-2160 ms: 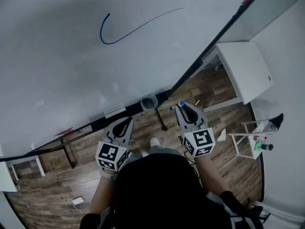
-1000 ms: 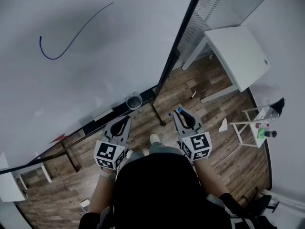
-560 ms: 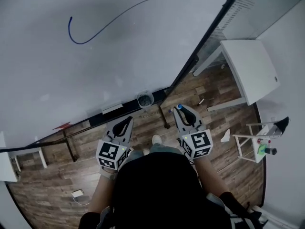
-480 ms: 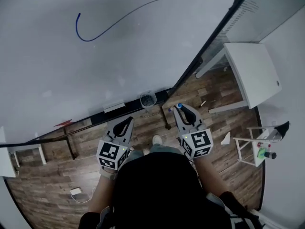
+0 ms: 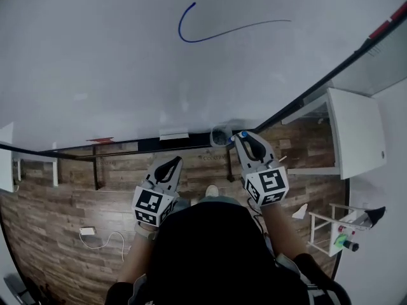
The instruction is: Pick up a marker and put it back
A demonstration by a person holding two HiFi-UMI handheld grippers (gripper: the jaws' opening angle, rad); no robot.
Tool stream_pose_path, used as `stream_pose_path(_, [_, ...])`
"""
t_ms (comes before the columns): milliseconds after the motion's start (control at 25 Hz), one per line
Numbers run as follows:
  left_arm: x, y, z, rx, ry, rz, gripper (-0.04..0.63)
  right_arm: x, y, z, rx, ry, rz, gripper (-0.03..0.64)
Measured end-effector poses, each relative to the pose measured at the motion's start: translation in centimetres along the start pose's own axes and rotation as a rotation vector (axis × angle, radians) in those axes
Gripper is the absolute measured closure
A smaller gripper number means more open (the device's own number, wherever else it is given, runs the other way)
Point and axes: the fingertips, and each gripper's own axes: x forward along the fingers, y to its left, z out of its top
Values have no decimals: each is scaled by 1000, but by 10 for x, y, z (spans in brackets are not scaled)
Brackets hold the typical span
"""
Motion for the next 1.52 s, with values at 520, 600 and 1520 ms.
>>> stream_pose_path(520, [-38, 20, -26, -113, 0, 211, 572, 55, 33, -21, -68, 80, 207, 525])
stream_pose_path(600, [-42, 19, -32, -126, 1, 228, 572, 61, 36, -29, -76, 102, 229, 525])
stream_pose_path(1520, [-78, 2, -73, -229, 20, 355, 572, 88, 47, -82, -183, 261, 281, 525])
